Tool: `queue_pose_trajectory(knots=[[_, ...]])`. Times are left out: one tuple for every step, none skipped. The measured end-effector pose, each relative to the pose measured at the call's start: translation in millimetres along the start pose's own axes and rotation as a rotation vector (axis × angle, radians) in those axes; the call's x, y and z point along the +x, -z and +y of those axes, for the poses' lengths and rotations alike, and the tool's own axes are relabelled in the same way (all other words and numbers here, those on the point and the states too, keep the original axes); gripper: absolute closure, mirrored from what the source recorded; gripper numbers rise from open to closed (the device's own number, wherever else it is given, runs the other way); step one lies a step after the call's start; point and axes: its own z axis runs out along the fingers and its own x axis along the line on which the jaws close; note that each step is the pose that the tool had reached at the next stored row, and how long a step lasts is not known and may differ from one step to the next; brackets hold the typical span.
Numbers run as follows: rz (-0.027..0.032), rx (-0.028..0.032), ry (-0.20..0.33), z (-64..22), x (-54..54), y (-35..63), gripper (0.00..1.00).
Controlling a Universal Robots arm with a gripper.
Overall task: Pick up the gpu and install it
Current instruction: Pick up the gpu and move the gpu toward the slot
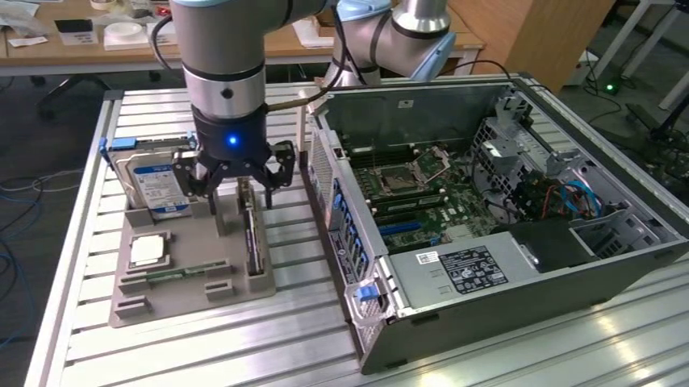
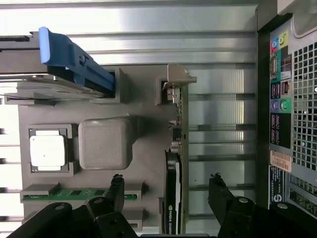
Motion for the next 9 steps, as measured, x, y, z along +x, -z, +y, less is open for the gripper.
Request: queue_pose_trajectory(knots=[[0.0001, 0.0001, 0.0, -0.1, -0.5, -1.7, 0.22], [0.0001, 0.0, 0.0, -0.1, -0.6, -3.6, 0.22], [0.0001, 0.0001, 0.0, -0.1, -0.6, -5.4, 0.22], [0.0002, 0.0, 0.0, -0.2, -0.7, -7.3, 0.22], [0.0002, 0.0003, 0.0, -0.4, -0.7, -9.1, 0.22], [0.0, 0.0003, 0.0, -0.6, -0.8, -10.9, 0.22], [-0.0006, 0.0004, 0.0, -0.8, -0.9, -12.7, 0.22], [-0.0013, 0.0005, 0.0, -1.1, -0.9, -14.4, 0.22], [-0.0022, 0.0007, 0.0, -1.4, -0.9, -16.0, 0.22]])
